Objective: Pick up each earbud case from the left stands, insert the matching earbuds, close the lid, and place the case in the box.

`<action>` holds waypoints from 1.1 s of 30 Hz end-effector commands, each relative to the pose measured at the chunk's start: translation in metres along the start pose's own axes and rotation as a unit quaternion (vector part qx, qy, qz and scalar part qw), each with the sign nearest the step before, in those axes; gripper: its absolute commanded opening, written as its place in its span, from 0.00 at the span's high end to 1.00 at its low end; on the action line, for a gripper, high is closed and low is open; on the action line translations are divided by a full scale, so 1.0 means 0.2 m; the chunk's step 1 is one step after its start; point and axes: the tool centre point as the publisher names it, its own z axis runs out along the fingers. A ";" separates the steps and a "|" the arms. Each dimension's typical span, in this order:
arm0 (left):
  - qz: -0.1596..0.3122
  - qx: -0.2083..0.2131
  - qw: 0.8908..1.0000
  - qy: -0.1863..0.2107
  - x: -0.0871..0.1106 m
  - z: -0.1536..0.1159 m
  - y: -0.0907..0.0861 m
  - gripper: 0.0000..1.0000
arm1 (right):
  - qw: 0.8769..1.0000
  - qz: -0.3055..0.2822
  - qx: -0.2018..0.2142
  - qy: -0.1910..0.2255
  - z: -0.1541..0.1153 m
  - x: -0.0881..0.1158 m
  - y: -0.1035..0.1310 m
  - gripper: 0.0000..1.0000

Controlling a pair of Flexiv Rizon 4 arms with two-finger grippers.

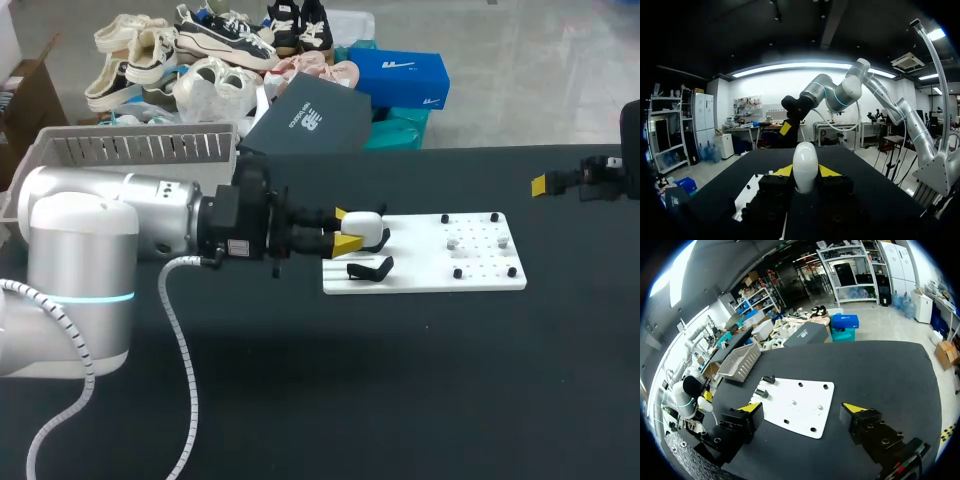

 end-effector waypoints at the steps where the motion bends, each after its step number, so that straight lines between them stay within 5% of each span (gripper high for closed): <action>1: 0.001 -0.003 1.000 -0.001 0.00 0.00 -0.01 1.00 | 1.000 0.000 -0.002 0.001 0.00 0.00 0.00 0.00; 11: -0.007 0.006 1.000 -0.006 0.06 0.10 0.03 1.00 | 1.000 0.000 -0.002 0.001 0.00 0.00 0.00 0.00; 17: -0.014 0.012 1.000 -0.003 0.10 0.17 0.09 1.00 | 1.000 -0.014 0.011 0.014 -0.04 0.10 -0.01 0.00; 33: -0.036 0.010 0.999 0.008 0.19 0.27 0.15 1.00 | 0.992 -0.123 -0.014 -0.002 -0.17 0.27 0.37 0.00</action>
